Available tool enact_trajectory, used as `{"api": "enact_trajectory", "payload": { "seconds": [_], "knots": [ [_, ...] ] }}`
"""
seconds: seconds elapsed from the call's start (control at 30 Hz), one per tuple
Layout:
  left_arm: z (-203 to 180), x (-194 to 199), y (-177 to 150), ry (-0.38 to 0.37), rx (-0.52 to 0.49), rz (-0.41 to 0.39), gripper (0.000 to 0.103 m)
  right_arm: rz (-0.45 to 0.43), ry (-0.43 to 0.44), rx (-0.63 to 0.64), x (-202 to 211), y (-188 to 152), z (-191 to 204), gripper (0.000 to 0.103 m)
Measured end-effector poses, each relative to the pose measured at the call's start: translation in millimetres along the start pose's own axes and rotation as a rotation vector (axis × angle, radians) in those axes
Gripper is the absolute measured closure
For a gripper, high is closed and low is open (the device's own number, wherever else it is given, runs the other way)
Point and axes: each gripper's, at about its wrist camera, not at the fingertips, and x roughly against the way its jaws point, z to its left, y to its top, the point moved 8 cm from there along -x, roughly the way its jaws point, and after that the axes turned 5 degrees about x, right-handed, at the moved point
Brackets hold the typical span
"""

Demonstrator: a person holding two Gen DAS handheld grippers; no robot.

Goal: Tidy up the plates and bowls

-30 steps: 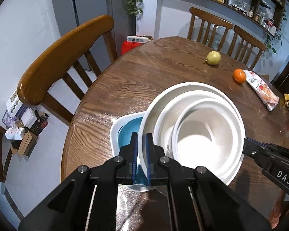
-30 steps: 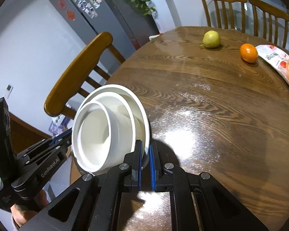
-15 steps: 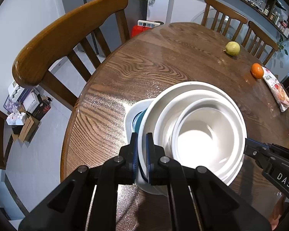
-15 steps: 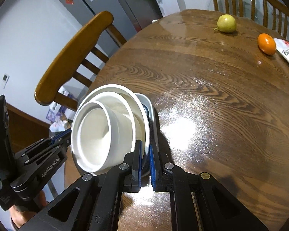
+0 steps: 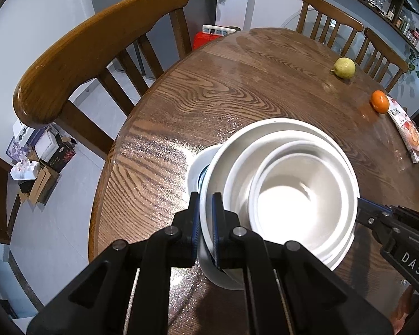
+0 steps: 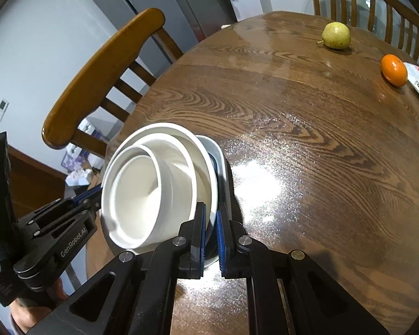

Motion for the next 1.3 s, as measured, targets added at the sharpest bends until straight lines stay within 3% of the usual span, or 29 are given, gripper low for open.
{"api": "enact_trajectory", "payload": {
  "seconds": [0.2, 0.47, 0.7, 0.77, 0.93, 1.0, 1.13, 1.3],
  "knots": [
    [2.1, -0.1, 2.6, -0.013, 0.012, -0.003, 0.092, -0.015, -0.037, 0.004, 0.5, 2.0, -5.9, 0.092],
    [11.2, 10.5, 9.2, 0.005, 0.030, -0.052, 0.052, -0.059, -0.088, 0.007, 11.9, 6.5, -15.8, 0.092],
    [15.7, 32.6, 10.9, 0.002, 0.033, -0.109, 0.039, -0.126, -0.101, 0.031, 40.0, 7.5, -16.9, 0.092],
    [15.5, 39.6, 8.8, 0.004, 0.027, -0.123, 0.030, -0.139, -0.103, 0.038, 47.9, 5.3, -16.9, 0.091],
    [13.9, 58.5, -0.2, 0.004, 0.013, -0.162, 0.020, -0.159, -0.102, 0.111, 64.3, -5.0, -8.6, 0.053],
    [12.9, 64.2, -5.2, 0.005, 0.009, -0.172, 0.017, -0.157, -0.093, 0.157, 68.3, -11.9, -3.2, 0.052],
    [9.3, 75.1, -16.9, 0.024, -0.002, -0.186, 0.001, -0.158, -0.077, 0.206, 72.2, -22.9, 3.4, 0.046],
    [5.0, 84.2, -29.0, 0.030, -0.006, -0.193, 0.001, -0.147, -0.058, 0.268, 75.6, -45.6, 10.4, 0.045]
  ]
}}
